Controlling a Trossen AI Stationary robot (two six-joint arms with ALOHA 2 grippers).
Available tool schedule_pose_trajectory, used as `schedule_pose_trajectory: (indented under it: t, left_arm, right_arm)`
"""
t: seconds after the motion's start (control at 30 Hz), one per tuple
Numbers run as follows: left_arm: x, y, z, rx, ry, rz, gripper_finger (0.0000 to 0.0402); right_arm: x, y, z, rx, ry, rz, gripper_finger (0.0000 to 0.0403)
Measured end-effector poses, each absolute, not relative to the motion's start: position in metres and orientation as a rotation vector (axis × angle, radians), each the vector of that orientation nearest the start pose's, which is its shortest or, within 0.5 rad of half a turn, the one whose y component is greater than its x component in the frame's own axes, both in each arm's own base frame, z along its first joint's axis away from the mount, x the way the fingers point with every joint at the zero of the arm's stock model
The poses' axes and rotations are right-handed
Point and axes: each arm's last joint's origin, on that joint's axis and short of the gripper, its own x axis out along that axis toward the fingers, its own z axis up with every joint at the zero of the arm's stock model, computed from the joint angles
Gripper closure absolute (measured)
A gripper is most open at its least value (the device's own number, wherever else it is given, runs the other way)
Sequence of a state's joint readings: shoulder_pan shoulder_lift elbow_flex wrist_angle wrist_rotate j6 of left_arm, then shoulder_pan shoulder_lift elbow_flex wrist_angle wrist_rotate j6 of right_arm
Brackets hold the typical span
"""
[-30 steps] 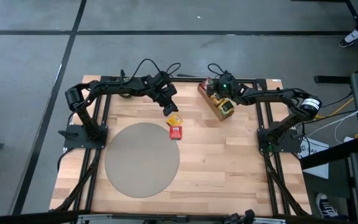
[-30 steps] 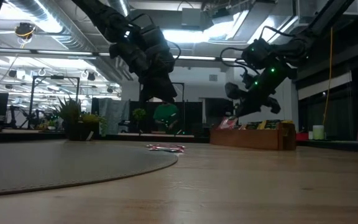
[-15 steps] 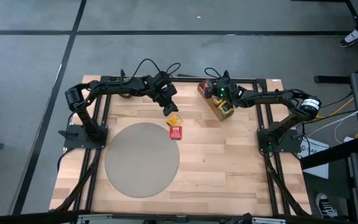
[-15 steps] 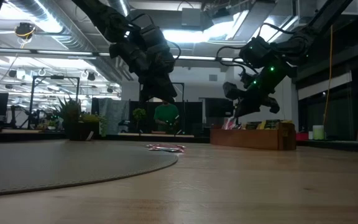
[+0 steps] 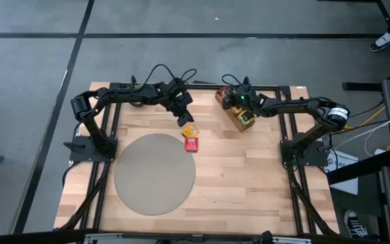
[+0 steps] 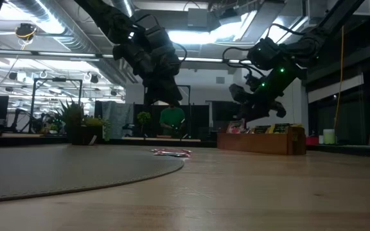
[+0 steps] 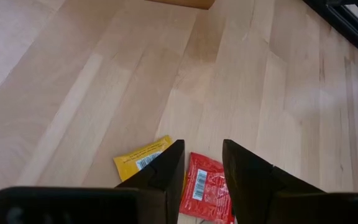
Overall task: Pick & Place Tea
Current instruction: Put the red tea bag into the top section of the wooden organizer
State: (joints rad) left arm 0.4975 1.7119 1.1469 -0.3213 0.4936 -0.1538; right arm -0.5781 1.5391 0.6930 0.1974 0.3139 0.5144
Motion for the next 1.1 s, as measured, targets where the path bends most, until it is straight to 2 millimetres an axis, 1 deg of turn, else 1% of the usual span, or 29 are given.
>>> schedule_pose_trajectory:
  t: [0.17,0.43,0.5,0.6,0.7,0.87,0.97,1.1]
  left_arm:
    - [0.319,0.152,0.21,-0.544,0.814,0.039,0.0296]
    - [0.321,0.138,0.208,-0.544,0.866,0.01,0.0297]
    - [0.321,0.134,0.207,-0.552,0.885,0.005,0.0299]
    - [0.321,0.133,0.205,-0.568,0.89,0.008,0.0303]
    - [0.319,0.132,0.201,-0.579,0.908,0.013,0.0308]
    - [0.317,0.125,0.193,-0.58,0.936,0.006,0.0316]
    - [0.317,0.12,0.187,-0.564,0.934,0.006,0.032]
    - [0.318,0.112,0.177,-0.52,0.917,0.013,0.0327]
  right_arm:
    - [0.242,-0.169,0.166,0.52,0.447,-1.003,0.0266]
    - [0.242,-0.169,0.167,0.468,0.47,-0.986,0.0266]
    - [0.241,-0.168,0.17,0.441,0.473,-0.977,0.0266]
    - [0.24,-0.167,0.18,0.379,0.457,-0.954,0.0266]
    - [0.238,-0.163,0.194,0.315,0.426,-0.928,0.0266]
    - [0.234,-0.149,0.222,0.243,0.352,-0.873,0.0266]
    - [0.234,-0.137,0.236,0.265,0.296,-0.782,0.0266]
    - [0.236,-0.119,0.247,0.42,0.231,-0.621,0.0266]
